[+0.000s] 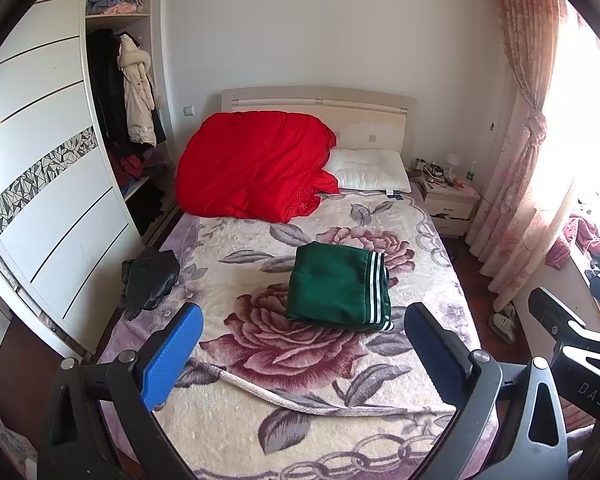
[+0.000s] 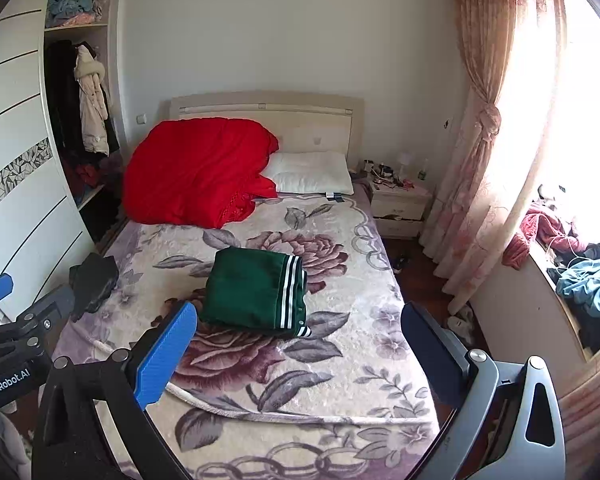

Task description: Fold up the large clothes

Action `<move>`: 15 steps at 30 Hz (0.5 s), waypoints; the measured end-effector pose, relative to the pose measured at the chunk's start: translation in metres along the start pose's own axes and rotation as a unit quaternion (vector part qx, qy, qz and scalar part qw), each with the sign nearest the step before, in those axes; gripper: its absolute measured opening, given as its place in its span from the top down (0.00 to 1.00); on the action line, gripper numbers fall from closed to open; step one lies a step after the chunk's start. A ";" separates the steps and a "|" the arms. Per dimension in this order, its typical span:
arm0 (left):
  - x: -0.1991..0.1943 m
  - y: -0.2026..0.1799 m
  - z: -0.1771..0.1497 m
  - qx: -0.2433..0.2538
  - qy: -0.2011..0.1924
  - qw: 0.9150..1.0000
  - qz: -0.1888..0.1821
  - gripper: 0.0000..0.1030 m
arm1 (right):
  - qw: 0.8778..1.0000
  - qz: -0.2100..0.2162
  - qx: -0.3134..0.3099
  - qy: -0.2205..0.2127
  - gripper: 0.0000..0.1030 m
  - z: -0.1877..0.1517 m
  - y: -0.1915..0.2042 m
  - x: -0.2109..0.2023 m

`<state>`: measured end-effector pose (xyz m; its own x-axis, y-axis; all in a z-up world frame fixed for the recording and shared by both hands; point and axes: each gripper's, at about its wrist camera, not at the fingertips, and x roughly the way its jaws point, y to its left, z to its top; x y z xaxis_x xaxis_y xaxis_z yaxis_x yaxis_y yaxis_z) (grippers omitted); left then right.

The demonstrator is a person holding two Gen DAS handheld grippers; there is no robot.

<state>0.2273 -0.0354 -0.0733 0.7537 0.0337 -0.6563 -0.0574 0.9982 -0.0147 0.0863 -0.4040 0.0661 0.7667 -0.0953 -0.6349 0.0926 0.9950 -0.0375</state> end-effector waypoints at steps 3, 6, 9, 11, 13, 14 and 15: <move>-0.001 -0.001 0.000 0.001 0.000 1.000 0.001 0.00 | 1.000 0.004 0.000 0.002 0.00 -0.002 0.000 0.000; -0.003 -0.002 -0.001 0.002 -0.001 1.000 0.003 0.00 | 1.000 0.006 -0.001 0.003 0.00 -0.002 -0.001 0.000; -0.003 -0.002 -0.001 0.003 -0.002 1.000 0.004 0.00 | 1.000 0.007 -0.001 0.004 0.00 -0.002 -0.001 0.001; -0.005 -0.003 -0.001 0.004 -0.004 1.000 0.006 0.00 | 1.000 0.007 -0.001 0.004 0.00 -0.002 -0.001 0.001; -0.005 -0.003 0.000 0.003 -0.003 1.000 0.005 0.00 | 1.000 0.007 -0.001 0.003 0.00 -0.001 -0.001 0.001; -0.005 -0.003 0.000 0.004 -0.004 1.000 0.006 0.00 | 1.000 0.008 -0.001 0.003 0.00 -0.001 -0.002 0.002; -0.005 -0.003 0.000 0.004 -0.004 1.000 0.006 0.00 | 1.000 0.009 -0.002 0.004 0.00 0.000 -0.002 0.003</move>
<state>0.2234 -0.0387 -0.0698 0.7584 0.0469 -0.6501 -0.0614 0.9981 0.0004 0.0887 -0.4059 0.0645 0.7637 -0.0775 -0.6409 0.0770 0.9966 -0.0287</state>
